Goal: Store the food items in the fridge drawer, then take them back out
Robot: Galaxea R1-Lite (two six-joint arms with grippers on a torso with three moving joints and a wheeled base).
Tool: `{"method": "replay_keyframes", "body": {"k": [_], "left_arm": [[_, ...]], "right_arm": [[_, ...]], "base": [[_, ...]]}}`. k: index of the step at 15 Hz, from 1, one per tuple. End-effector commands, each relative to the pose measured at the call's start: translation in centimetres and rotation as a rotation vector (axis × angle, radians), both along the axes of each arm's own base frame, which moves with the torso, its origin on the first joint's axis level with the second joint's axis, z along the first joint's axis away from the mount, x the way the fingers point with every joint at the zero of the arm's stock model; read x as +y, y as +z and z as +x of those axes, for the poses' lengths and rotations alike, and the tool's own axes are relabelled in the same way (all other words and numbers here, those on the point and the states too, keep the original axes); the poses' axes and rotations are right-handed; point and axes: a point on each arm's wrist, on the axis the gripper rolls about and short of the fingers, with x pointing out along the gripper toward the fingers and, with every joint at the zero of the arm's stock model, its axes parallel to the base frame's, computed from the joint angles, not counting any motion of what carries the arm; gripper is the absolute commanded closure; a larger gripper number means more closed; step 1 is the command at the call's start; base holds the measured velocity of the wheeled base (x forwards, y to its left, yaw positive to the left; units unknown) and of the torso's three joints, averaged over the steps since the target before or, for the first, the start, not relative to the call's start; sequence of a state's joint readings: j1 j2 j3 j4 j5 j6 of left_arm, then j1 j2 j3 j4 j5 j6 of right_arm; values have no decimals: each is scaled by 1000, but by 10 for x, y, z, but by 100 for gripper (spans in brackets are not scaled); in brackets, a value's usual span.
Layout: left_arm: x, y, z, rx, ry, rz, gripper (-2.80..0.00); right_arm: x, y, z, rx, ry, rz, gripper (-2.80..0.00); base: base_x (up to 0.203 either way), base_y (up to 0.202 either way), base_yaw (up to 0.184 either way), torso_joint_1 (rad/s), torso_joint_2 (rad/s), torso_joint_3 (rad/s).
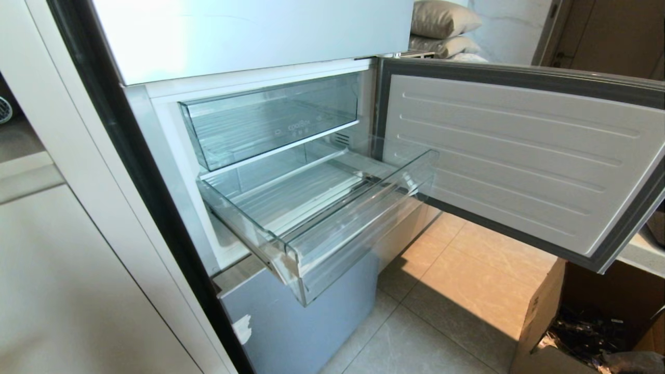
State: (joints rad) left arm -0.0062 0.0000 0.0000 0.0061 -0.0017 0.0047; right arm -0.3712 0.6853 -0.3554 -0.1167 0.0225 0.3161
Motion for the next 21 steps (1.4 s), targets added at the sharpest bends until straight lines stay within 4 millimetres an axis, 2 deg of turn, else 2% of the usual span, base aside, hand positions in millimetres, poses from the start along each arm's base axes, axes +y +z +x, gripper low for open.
{"method": "replay_keyframes", "body": {"k": [1, 2, 3, 6, 11, 15, 21], "left_arm": [[0, 0, 0, 0, 0, 0, 0], [0, 0, 0, 0, 0, 0, 0], [0, 0, 0, 0, 0, 0, 0], [0, 0, 0, 0, 0, 0, 0], [0, 0, 0, 0, 0, 0, 0], [0, 0, 0, 0, 0, 0, 0], [0, 0, 0, 0, 0, 0, 0]], "right_arm": [[-42, 6, 44, 102, -168, 76, 0], [-60, 11, 54, 95, -207, 80, -117], [-76, 13, 63, 102, -227, 72, -280], [-112, 7, 80, 137, -256, 12, -280], [-158, -7, 114, 154, -290, -53, -280], [-184, -18, 126, 199, -322, -58, -280], [-223, -32, 156, 197, -369, -89, -280]], "base": [[0, 0, 0, 0, 0, 0], [0, 0, 0, 0, 0, 0], [0, 0, 0, 0, 0, 0], [0, 0, 0, 0, 0, 0], [0, 0, 0, 0, 0, 0], [0, 0, 0, 0, 0, 0], [0, 0, 0, 0, 0, 0]]}}
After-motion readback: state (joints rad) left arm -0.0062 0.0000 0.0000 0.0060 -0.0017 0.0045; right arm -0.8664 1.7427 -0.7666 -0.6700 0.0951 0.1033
